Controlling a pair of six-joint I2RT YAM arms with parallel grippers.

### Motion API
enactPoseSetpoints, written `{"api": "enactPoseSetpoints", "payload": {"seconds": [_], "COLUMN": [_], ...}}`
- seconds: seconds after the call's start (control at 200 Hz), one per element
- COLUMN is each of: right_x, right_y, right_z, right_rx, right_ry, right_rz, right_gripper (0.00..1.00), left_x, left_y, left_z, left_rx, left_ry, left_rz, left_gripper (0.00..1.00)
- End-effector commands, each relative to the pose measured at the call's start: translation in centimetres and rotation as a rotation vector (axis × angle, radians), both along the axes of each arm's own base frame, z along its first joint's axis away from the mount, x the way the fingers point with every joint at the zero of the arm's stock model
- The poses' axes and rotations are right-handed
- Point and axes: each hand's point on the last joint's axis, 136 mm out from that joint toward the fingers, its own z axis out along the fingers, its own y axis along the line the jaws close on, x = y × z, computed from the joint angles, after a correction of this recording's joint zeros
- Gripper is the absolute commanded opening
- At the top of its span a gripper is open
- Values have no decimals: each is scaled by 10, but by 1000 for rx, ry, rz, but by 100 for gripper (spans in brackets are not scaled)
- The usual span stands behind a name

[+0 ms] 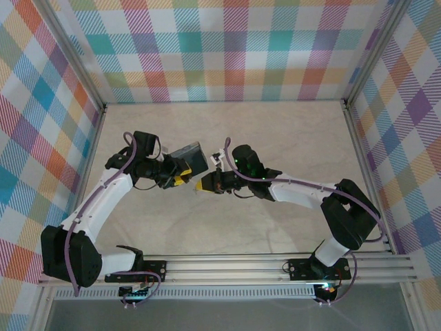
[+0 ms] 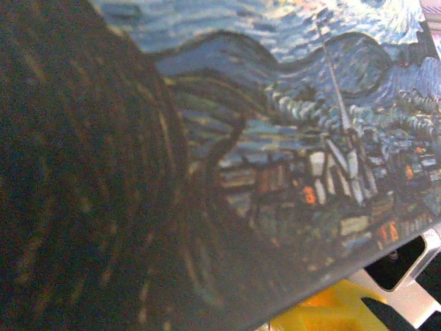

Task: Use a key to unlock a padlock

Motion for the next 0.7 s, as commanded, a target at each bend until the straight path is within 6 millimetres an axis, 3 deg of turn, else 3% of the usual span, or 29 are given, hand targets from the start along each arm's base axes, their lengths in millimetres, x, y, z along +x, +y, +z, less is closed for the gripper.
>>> {"api": "enactPoseSetpoints", "payload": {"seconds": [0.0,0.46,0.695], "right_x": [21,18,21], "right_y": [8,34,45], "right_z": [14,20,34], "right_rx": [23,20,44], "right_ry": [-50,-118,-173], "right_rz": [-95,-97,-102], "right_gripper": [0,0,0], "left_x": [-10,-13,-15], "left_y": [1,5,4], "left_z": [10,6,1], "left_rx": [-28,-20,-16], "left_ry": [-13,4,15], "left_rz": [5,39,36], "left_gripper": [0,0,0]}}
